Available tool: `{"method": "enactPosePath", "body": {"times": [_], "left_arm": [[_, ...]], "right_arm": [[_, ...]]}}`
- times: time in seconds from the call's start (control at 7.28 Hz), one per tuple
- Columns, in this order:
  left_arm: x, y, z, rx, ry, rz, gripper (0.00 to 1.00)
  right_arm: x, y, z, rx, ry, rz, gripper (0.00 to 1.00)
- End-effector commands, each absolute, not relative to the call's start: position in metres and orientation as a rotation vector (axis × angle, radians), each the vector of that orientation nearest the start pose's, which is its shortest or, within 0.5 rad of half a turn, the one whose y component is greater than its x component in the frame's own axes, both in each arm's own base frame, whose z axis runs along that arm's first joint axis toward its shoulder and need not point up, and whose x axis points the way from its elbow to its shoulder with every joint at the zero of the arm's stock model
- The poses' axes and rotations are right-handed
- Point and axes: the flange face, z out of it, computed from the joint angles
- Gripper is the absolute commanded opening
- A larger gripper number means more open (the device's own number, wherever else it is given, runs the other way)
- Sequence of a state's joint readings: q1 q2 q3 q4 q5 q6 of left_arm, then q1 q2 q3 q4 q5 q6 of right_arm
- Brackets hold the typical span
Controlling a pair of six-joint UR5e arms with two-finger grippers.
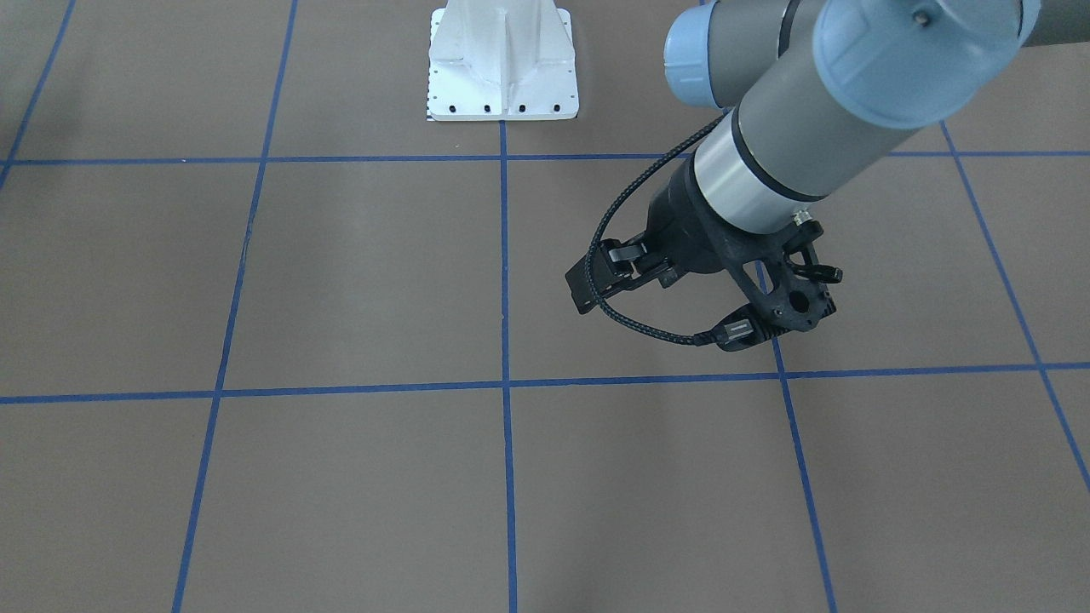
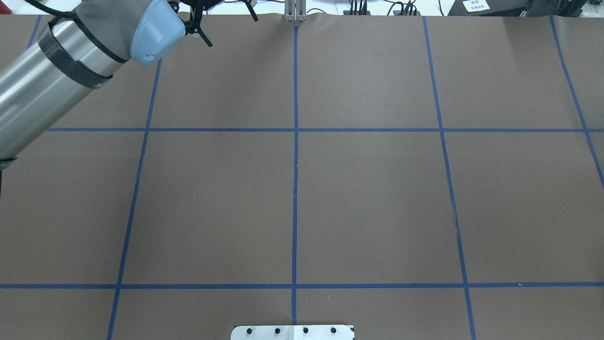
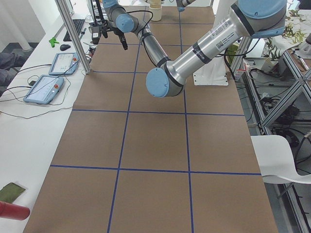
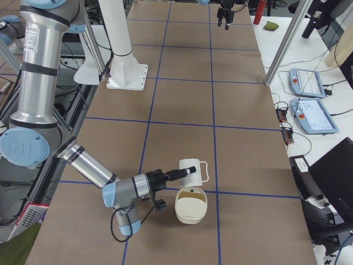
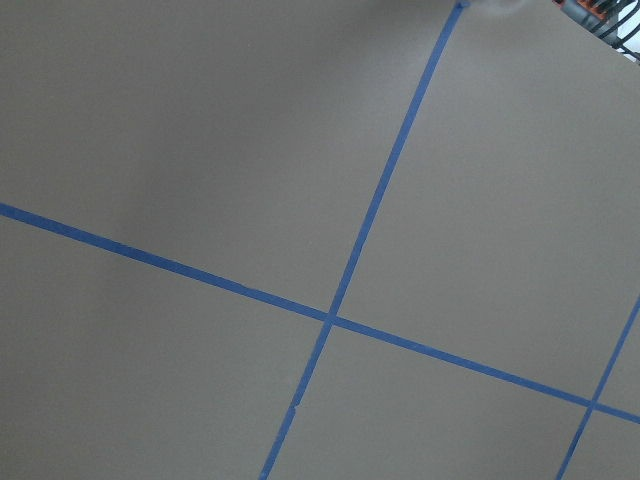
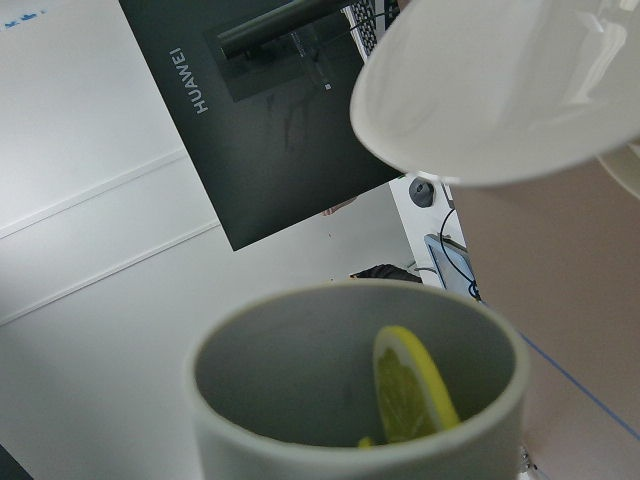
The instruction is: Left arm hands cup to right arm to dump lemon
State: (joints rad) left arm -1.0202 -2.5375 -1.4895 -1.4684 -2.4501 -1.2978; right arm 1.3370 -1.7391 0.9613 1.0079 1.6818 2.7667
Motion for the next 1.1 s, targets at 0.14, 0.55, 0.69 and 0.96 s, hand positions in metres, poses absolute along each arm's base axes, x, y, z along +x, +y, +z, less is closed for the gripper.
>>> {"method": "enactPosePath", "body": {"times": [0.14, 0.55, 0.69, 0.96], "left_arm": [[0.325, -0.639, 0.075, -0.216, 1.079, -0.331, 1.00], [0.325, -0.638, 0.073, -0.207, 1.080, -0.330, 1.00], [0.325, -0.637, 0.070, -0.204, 1.083, -0.328, 1.00], [0.324, -0.638, 0.071, -0.205, 1.081, -0.330, 1.00]], "right_arm": [[0.051, -0.311, 0.734, 0.105, 2.826, -2.108, 0.00], [0.048, -0.326, 0.724, 0.207, 2.805, -2.045, 0.00], [0.047, -0.328, 0.723, 0.315, 2.753, -2.027, 0.00], [0.046, -0.329, 0.720, 0.340, 2.754, -1.999, 0.00]]}}
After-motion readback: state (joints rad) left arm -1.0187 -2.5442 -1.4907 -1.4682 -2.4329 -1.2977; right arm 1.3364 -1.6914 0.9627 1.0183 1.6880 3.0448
